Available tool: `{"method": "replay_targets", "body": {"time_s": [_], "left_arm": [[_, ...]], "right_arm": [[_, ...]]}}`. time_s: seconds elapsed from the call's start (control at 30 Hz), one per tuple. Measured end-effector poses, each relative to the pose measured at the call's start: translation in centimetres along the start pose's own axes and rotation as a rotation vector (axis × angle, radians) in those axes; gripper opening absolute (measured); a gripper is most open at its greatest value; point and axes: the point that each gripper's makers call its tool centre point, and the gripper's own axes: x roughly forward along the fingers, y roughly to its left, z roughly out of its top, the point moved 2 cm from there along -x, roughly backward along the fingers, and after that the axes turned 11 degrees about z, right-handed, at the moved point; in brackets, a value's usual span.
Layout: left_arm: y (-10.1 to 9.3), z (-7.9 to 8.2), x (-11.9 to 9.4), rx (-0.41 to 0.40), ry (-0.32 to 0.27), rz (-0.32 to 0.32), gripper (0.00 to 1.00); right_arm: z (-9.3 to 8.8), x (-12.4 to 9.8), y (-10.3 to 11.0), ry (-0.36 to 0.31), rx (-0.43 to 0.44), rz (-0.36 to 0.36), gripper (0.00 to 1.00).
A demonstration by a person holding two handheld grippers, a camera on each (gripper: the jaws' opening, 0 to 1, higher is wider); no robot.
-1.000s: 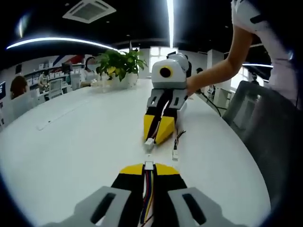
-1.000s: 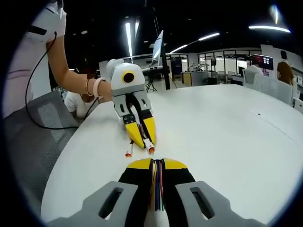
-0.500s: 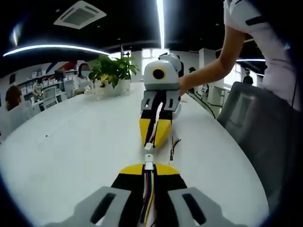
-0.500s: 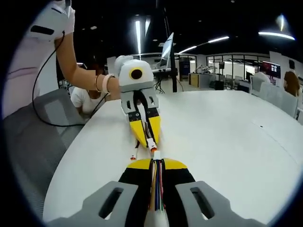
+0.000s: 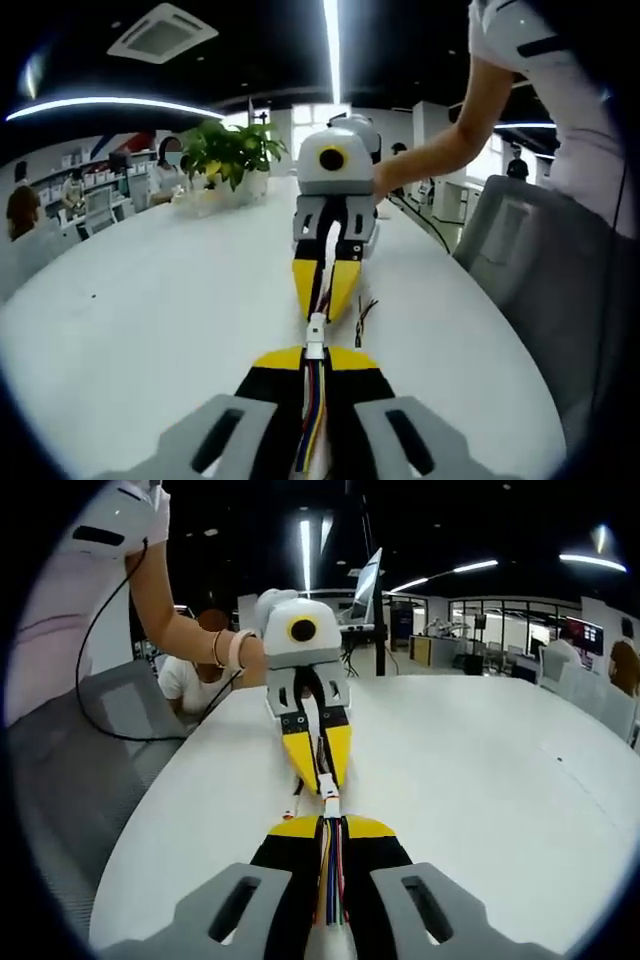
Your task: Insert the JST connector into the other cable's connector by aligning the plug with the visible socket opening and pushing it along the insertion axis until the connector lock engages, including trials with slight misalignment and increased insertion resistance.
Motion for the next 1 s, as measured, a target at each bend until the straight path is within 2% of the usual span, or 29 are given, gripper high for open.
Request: {"method": "replay_targets", "body": {"time_s": [0.27,0.47,0.67,0.83,1.0], "left_arm": [[-0.4,0.1,-0.1,0.030,0.017,-0.036,0.00],[-0.7,0.4,-0.3,0.013,0.012,-0.066,0.00],[-0.9,1.0,-0.7,-0.022,-0.020,-0.090,0.00],[-0.7,2.0,-1.2,-0.092,-0.068,-0.100,0.00],[-0.4,3.4,-1.8,-0.132,-0.135,-0.106,0.00]], "right_arm": [[0.0,0.2,0.3,0.032,-0.025,0.028,0.04],[0.4,0.1,0.8,0.011,-0.018,0.059,0.04],[1.0,-0.3,0.9,-0.066,0.030,0.086,0.04],[1.8,-0.8,0.8,-0.146,0.067,0.099,0.03],[3.4,-1.5,0.8,-0.266,0.107,0.109,0.03]]}}
